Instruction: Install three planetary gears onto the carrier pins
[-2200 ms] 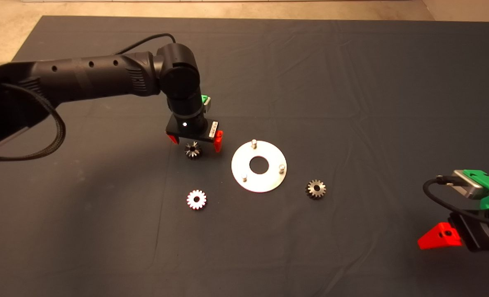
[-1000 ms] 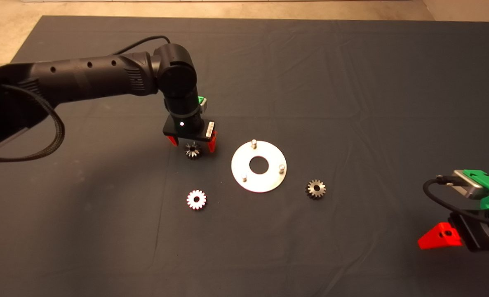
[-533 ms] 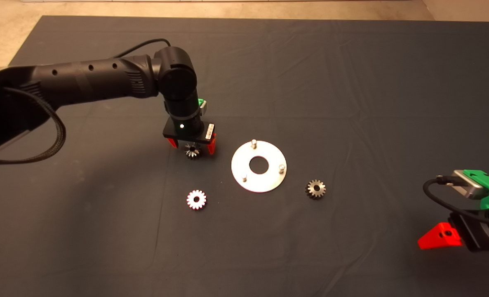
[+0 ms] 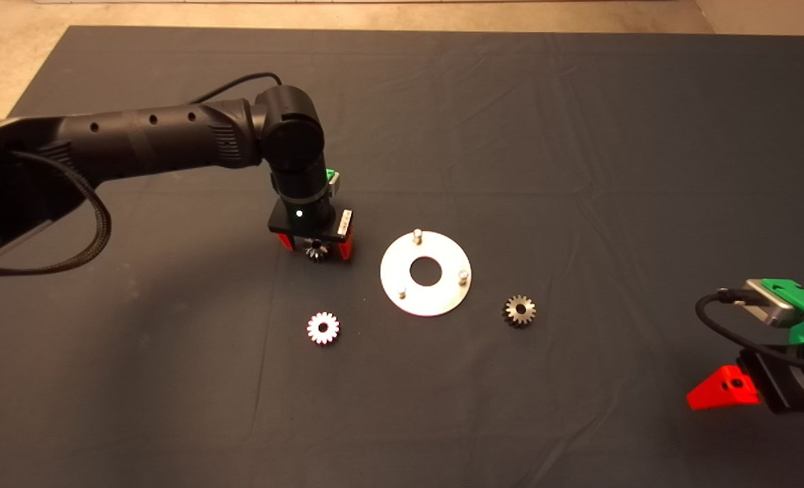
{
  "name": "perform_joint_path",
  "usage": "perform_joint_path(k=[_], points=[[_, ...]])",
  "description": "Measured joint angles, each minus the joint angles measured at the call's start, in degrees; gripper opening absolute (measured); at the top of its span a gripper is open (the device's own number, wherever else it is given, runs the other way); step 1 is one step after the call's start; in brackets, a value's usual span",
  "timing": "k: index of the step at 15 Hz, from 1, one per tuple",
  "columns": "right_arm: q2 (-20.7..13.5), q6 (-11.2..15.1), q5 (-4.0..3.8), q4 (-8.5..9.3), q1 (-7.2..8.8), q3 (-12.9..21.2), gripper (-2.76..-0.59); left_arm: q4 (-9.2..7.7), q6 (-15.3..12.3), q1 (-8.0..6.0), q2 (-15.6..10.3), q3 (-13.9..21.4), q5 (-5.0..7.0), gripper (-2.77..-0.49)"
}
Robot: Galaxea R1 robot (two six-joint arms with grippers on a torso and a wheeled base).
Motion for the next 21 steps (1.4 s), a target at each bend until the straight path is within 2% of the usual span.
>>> perform_joint_path(k=[2, 4, 12, 14, 15, 17, 21], points=[[0.0, 0.0, 0.0, 0.02, 0.0, 0.0, -0.6, -0.17, 0.0, 0.0, 0.0, -0.5, -0.17, -1.14], [0.0, 0.0, 0.0, 0.02, 0.0, 0.0, -0.6, -0.28, 0.0, -0.02, 0.0, -0.6, -0.32, -1.15], [0.0, 0.0, 0.0, 0.0, 0.0, 0.0, -0.6, -0.41, 0.4, -0.02, 0.2, -1.1, -0.43, -1.59], [0.0, 0.0, 0.0, 0.02, 0.0, 0.0, -0.6, -0.54, 0.4, -0.05, 0.3, -1.4, -0.45, -1.6], [0.0, 0.0, 0.0, 0.02, 0.0, 0.0, -0.6, -0.63, 0.4, -0.02, 0.3, -1.4, -0.56, -1.7], [0.0, 0.0, 0.0, 0.02, 0.0, 0.0, -0.6, -0.66, 0.4, -0.02, 0.3, -1.3, -0.74, -1.73], [0.0, 0.0, 0.0, 0.02, 0.0, 0.0, -0.6, -0.66, 0.4, -0.02, 0.3, -1.4, -0.82, -1.95]])
